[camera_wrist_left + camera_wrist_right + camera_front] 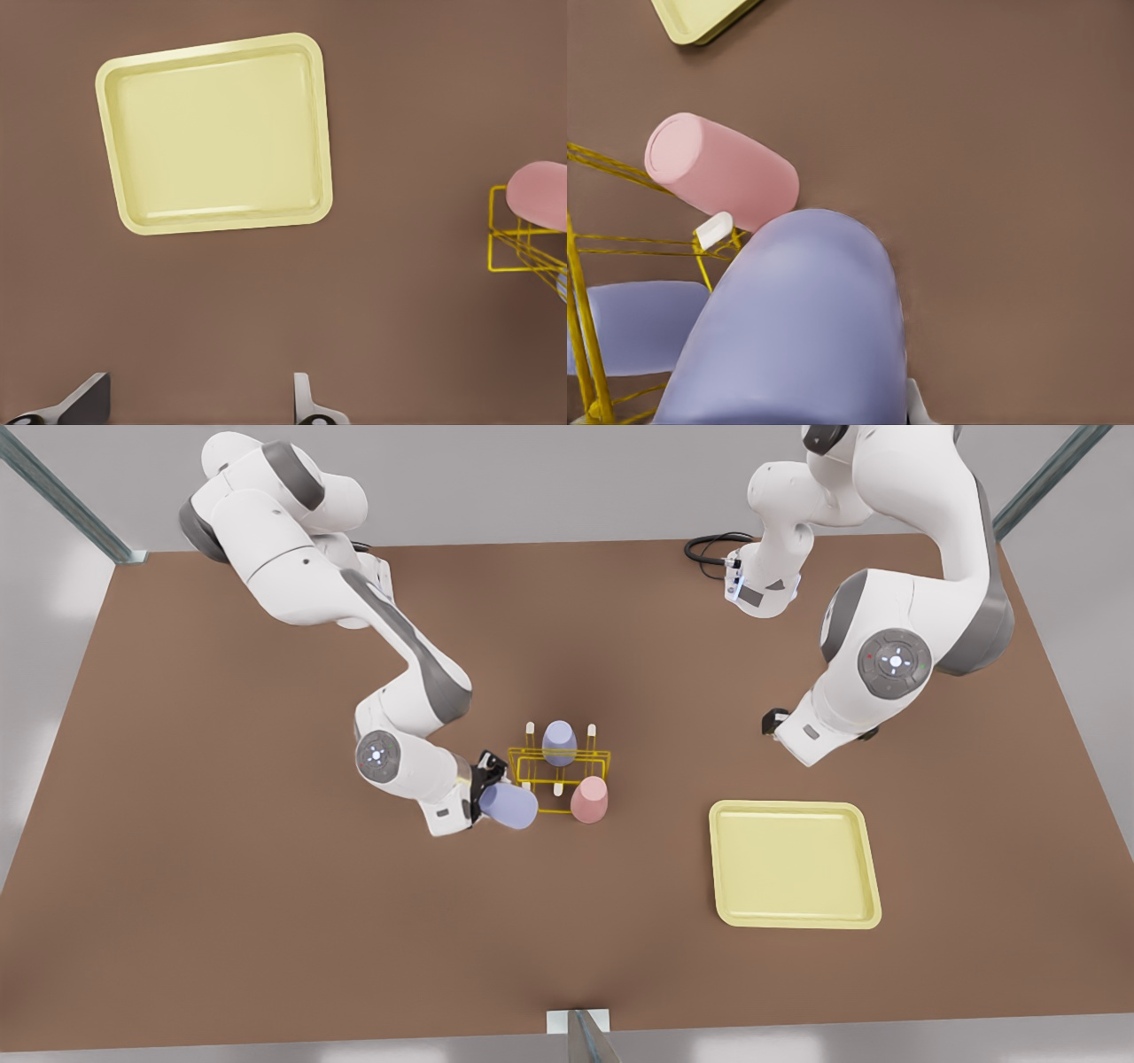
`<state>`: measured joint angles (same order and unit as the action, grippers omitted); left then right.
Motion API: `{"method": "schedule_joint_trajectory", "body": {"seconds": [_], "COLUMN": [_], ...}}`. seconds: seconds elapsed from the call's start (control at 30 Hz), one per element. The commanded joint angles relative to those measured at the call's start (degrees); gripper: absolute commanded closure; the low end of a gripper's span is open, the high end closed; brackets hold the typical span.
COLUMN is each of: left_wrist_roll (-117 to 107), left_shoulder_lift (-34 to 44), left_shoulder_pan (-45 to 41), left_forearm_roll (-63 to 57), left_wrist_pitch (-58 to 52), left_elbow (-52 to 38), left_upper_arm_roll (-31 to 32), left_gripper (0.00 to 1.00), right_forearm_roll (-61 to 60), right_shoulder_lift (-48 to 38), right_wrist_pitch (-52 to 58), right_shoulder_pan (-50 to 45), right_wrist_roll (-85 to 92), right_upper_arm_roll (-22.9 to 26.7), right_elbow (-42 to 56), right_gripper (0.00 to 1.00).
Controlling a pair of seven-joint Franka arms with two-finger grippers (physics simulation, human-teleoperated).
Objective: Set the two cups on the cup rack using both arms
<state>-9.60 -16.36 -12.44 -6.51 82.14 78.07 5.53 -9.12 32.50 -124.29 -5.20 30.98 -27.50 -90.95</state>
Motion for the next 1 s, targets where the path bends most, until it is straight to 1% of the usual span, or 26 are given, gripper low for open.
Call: {"method": "schedule_joint_trajectory", "body": {"seconds": [0.0,0.07,0.17,0.4,0.43,0.47,0.5,0.53,0.67,0.7,0.77,0.83,0.87,0.9,0.93,0.97], "left_wrist_roll": [2.5,2.5,2.5,2.4,2.4,2.4,2.4,2.4,2.4,2.4,2.5,2.6,2.8,2.9,2.9,3.0], "left_shoulder_lift": [0.0,0.0,-0.1,-0.9,-1.1,-1.2,-1.2,-1.3,-1.9,-1.9,-1.9,-1.8,-1.8,-1.8,-1.7,-1.7], "left_shoulder_pan": [0.1,0.1,0.1,0.1,0.1,0.1,0.1,0.1,0.1,0.2,0.3,0.4,0.8,0.8,1.5,2.5], "left_forearm_roll": [-0.1,-0.2,-0.2,-0.2,-0.3,-0.3,-0.3,-0.3,-0.3,-0.3,-0.3,-0.1,0.1,0.1,1.4,2.6], "left_wrist_pitch": [0.1,0.1,0.7,0.6,0.7,0.7,0.7,0.7,1.0,1.0,1.0,1.0,1.0,0.9,0.2,-0.3], "left_elbow": [0.0,-0.1,-0.2,-0.6,-0.6,-0.6,-0.6,-0.6,-1.3,-1.3,-1.3,-1.4,-1.6,-1.7,-1.7,-1.6], "left_upper_arm_roll": [0.0,0.0,-0.1,-0.1,-0.1,-0.1,-0.1,-0.1,-0.1,-0.1,-0.2,-0.2,-0.2,-0.2,-0.2,-0.2], "left_gripper": [0.00,0.00,0.00,0.00,0.00,0.00,0.00,0.00,0.00,0.00,0.00,0.00,0.00,0.00,0.00,0.00], "right_forearm_roll": [0.2,0.2,0.3,0.5,0.5,0.5,0.5,0.4,0.5,0.4,0.2,1.0,2.1,5.5,14.6,24.2], "right_shoulder_lift": [0.0,0.0,-0.1,1.0,1.0,1.3,1.3,2.6,2.9,3.1,3.1,2.4,1.6,-0.6,-1.9,-3.2], "right_wrist_pitch": [3.0,3.3,6.8,7.7,7.7,7.7,7.7,7.7,8.8,11.0,19.3,27.7,32.2,35.7,40.7,42.9], "right_shoulder_pan": [-0.2,-0.6,-0.4,-1.6,-1.7,-1.8,-1.8,-2.0,-2.0,-2.1,-2.0,0.4,0.8,1.6,1.5,1.7], "right_wrist_roll": [-0.3,-0.2,0.0,0.6,0.2,0.0,0.0,0.4,0.3,0.2,0.1,-0.7,-4.9,-14.9,-26.7,-31.0], "right_upper_arm_roll": [-0.2,-0.2,-0.2,-0.2,-0.1,-0.1,-0.1,-0.1,-0.2,-0.1,0.5,1.0,4.9,9.7,12.3,12.4], "right_elbow": [0.0,0.0,0.1,0.2,0.2,0.3,0.7,2.4,3.9,6.1,13.1,19.6,22.5,22.5,22.6,22.5], "right_gripper": [0.25,0.25,0.25,0.26,0.24,0.02,0.00,0.00,0.01,0.01,0.01,0.01,0.02,0.03,0.01,0.00]}}
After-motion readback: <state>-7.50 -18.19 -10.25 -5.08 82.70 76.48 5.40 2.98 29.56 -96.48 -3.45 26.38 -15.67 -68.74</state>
